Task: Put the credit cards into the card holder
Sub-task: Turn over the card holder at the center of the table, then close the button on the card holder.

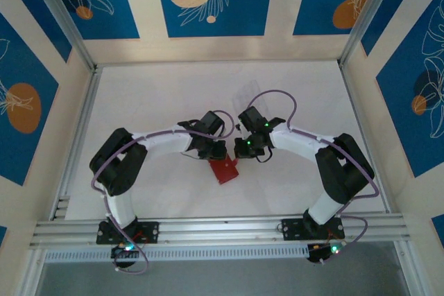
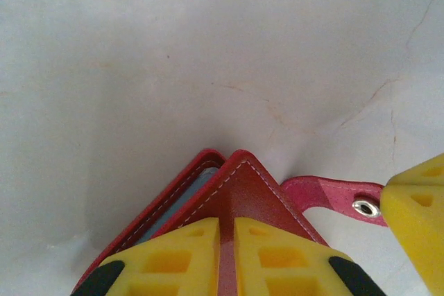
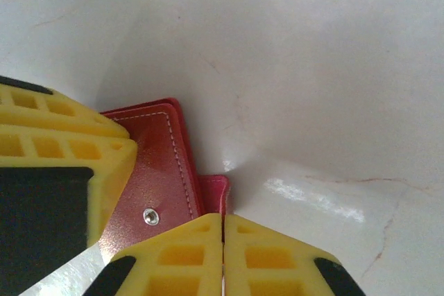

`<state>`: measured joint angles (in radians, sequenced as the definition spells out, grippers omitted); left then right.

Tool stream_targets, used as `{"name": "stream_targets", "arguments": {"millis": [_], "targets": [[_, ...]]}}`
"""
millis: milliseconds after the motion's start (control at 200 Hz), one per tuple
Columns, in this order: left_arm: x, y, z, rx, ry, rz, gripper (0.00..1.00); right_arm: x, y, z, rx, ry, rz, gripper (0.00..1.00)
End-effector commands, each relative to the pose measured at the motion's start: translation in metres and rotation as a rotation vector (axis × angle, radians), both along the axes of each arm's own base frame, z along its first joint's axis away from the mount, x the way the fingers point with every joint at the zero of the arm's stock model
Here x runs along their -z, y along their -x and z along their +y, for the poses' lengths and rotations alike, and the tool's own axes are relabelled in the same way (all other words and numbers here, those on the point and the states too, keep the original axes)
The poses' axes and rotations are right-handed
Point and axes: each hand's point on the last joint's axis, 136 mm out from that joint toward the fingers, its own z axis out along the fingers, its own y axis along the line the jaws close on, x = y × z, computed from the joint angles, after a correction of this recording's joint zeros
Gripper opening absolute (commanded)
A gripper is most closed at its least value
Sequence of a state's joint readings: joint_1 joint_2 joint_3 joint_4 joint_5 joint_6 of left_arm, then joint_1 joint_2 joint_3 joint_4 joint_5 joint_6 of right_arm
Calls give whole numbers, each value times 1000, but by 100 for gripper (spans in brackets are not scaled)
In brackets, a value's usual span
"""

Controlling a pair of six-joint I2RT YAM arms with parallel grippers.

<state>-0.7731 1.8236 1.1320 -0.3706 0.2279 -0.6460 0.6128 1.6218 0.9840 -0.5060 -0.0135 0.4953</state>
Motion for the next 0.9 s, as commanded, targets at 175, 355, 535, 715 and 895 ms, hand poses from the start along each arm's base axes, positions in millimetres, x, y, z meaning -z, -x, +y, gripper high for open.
{"name": "stream_targets", "arguments": {"millis": [175, 355, 535, 715, 895], "targets": [[17, 9, 3, 2, -28, 27, 13, 3, 14, 14, -38, -80, 58, 0], [18, 8, 3, -5, -33, 27, 13, 8, 26, 24, -69, -99, 87, 0], [17, 6, 1, -11, -30, 27, 13, 20, 36, 36, -84, -120, 134, 0], [17, 6, 0, -11, -27, 28, 12, 31, 38, 39, -69, -104, 149, 0], [19, 7, -1, -12, -21, 35, 12, 37, 38, 43, -41, -100, 162, 0]]}}
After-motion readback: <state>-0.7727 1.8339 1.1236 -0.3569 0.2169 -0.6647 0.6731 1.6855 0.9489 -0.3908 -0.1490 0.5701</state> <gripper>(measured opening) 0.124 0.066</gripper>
